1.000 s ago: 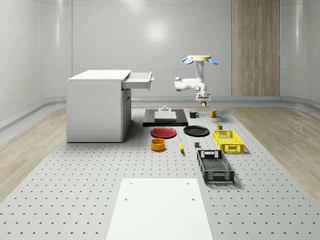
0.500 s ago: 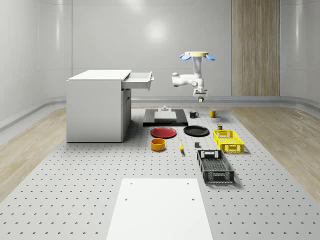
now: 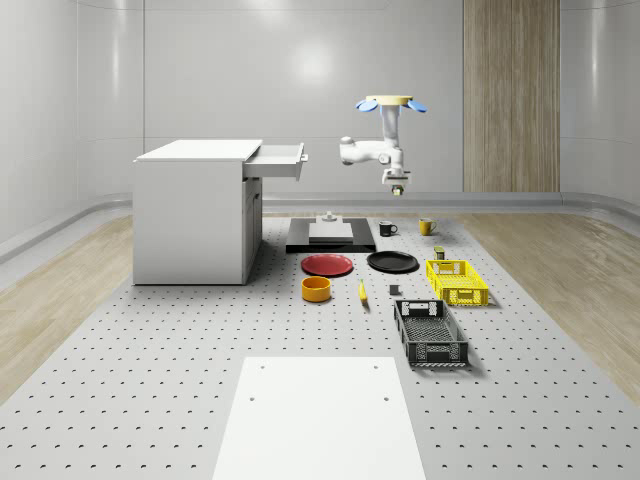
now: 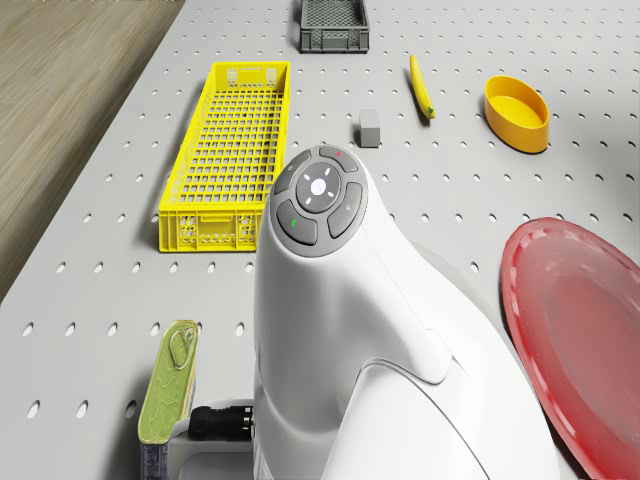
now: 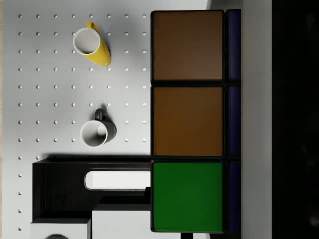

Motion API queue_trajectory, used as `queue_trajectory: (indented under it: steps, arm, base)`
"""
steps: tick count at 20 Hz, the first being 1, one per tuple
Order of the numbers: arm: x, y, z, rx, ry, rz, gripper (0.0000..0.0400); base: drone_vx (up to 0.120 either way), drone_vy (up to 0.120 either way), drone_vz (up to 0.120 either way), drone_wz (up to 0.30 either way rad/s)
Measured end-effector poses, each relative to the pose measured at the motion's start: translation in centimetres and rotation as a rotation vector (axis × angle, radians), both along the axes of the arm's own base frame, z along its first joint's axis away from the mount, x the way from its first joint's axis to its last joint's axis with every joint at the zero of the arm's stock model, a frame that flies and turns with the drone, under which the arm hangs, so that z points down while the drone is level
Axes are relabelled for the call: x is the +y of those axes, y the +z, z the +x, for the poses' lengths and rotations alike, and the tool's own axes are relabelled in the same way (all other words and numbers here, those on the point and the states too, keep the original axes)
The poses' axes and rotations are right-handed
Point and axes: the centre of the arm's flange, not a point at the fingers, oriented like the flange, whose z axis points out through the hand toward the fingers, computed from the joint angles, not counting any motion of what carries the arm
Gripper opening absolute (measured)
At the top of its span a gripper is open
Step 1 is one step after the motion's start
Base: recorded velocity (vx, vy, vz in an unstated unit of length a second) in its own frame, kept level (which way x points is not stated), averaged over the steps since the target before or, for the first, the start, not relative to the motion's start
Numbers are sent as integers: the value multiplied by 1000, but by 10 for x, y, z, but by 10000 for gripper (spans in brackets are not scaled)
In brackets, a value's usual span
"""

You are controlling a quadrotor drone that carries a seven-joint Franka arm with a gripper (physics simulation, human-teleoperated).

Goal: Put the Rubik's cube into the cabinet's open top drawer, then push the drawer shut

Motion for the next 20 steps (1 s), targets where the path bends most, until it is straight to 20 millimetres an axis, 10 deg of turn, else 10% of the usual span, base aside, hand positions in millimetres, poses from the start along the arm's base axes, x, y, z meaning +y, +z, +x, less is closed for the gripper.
queue_trajectory:
  steps: [20]
  arm:
    - [0,0,0,0,0,0,325]
  base:
    - [18,-112,120,0]
